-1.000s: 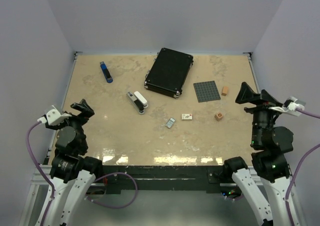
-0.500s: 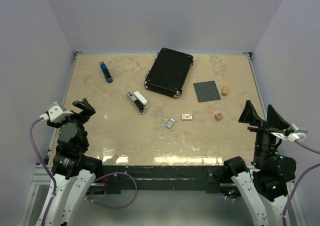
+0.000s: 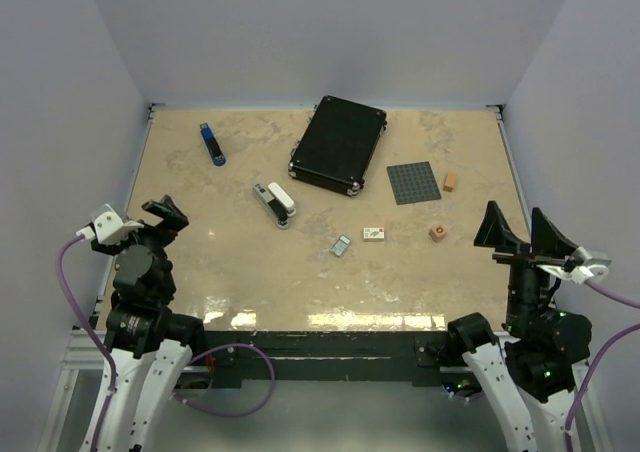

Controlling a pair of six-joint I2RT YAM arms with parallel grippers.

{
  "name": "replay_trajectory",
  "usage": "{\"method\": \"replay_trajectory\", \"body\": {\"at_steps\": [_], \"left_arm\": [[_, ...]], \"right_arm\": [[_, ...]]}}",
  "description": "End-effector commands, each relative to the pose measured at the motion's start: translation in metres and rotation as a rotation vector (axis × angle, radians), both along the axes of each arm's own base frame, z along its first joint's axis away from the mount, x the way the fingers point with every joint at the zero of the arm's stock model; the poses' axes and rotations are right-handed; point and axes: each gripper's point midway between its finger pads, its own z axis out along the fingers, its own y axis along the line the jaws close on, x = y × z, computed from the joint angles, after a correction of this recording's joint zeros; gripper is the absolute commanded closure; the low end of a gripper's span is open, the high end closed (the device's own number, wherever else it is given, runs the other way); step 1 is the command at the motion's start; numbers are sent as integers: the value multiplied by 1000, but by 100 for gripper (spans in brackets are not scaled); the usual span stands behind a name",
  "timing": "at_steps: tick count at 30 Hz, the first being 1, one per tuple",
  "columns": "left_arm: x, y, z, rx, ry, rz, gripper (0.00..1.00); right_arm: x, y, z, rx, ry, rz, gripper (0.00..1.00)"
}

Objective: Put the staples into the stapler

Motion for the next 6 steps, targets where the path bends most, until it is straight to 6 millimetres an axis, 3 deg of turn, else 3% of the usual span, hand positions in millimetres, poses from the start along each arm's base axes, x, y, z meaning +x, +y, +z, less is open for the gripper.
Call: {"method": "replay_trajectory", "body": {"at_steps": [1,6], "left_arm": [[5,-2,8,7,-27,-17,0],[6,-2,8,3,-27,-20,0]], "right_arm": [[-2,3,8,-19,-30,16,1],[-1,0,8,-7,-29,1,1]]}}
